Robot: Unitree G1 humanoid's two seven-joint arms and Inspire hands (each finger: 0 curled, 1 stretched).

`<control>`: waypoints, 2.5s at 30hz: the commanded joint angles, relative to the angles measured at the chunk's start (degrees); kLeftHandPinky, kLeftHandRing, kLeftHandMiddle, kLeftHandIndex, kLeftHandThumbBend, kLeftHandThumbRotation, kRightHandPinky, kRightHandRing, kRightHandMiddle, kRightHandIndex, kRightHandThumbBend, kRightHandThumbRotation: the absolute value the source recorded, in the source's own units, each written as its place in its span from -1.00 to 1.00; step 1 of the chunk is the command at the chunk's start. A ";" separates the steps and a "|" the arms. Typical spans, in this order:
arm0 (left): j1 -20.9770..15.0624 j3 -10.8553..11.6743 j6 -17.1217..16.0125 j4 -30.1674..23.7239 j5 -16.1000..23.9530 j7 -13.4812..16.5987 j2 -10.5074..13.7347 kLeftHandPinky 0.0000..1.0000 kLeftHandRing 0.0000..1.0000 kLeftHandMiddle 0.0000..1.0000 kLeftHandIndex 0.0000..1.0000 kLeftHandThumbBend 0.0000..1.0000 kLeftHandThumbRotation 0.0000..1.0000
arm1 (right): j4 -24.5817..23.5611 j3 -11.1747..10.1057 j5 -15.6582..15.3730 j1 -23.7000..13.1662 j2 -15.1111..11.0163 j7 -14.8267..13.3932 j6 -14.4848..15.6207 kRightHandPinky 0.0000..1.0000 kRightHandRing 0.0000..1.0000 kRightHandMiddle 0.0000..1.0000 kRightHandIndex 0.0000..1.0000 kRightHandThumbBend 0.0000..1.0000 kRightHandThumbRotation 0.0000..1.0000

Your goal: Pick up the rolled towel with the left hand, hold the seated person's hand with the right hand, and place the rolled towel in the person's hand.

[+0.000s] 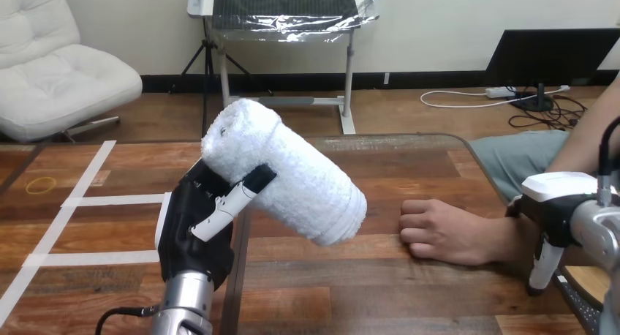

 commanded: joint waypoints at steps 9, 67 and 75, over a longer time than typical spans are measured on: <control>-1.86 1.07 0.16 -5.10 -0.15 -1.34 -1.24 -0.20 -0.16 -0.07 0.00 0.41 -1.00 | 7.00 2.72 -2.02 -6.79 -1.40 -0.71 -0.90 0.86 0.90 0.88 0.79 0.53 -0.80; -2.07 2.26 1.62 -4.82 1.22 -1.40 -1.64 -0.20 -0.16 -0.07 0.01 0.40 -1.00 | 25.56 7.45 1.61 -10.66 2.78 -16.67 -6.49 -0.78 -0.56 -0.19 0.40 0.28 -0.99; -2.70 2.27 0.77 -3.42 2.42 -0.75 -1.83 -0.20 -0.16 -0.06 0.01 0.39 -1.00 | 22.19 5.09 4.44 -8.57 2.08 -19.58 -6.70 -0.70 -0.43 -0.11 0.23 0.28 -1.00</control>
